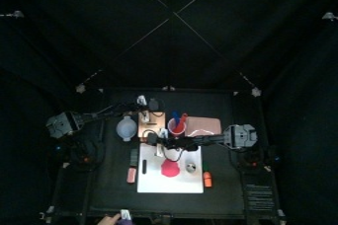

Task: Get the cutter from the drawer then cut the dough then place the extra dough in the bowl
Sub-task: Cut the dough

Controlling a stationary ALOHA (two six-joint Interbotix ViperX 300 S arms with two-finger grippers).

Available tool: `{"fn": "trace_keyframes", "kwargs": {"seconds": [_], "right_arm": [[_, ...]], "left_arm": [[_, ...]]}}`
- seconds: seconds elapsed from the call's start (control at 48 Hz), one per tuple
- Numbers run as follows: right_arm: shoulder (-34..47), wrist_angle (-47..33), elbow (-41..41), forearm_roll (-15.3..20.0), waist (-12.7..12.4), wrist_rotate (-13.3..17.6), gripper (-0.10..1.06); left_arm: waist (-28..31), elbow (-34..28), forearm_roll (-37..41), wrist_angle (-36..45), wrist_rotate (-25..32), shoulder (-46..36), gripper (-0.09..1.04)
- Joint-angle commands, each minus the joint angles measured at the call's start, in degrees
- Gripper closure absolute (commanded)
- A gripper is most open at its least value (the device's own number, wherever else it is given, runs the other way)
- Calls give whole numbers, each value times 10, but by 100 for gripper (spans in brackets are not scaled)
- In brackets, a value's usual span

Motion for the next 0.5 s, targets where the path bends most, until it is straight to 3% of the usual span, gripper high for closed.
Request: {"fn": "trace_keyframes", "kwargs": {"seconds": [0.021,0.25,0.5], "right_arm": [[-37,-1,-13,3,-6,1,78],[-62,-1,-10,23,18,5,78],[-100,-1,-1,42,60,4,78]], "left_arm": [[2,-5,-2,-11,-2,-11,56],[6,-10,-4,-30,-4,-29,56],[13,-4,-21,-70,-7,-74,56]]}}
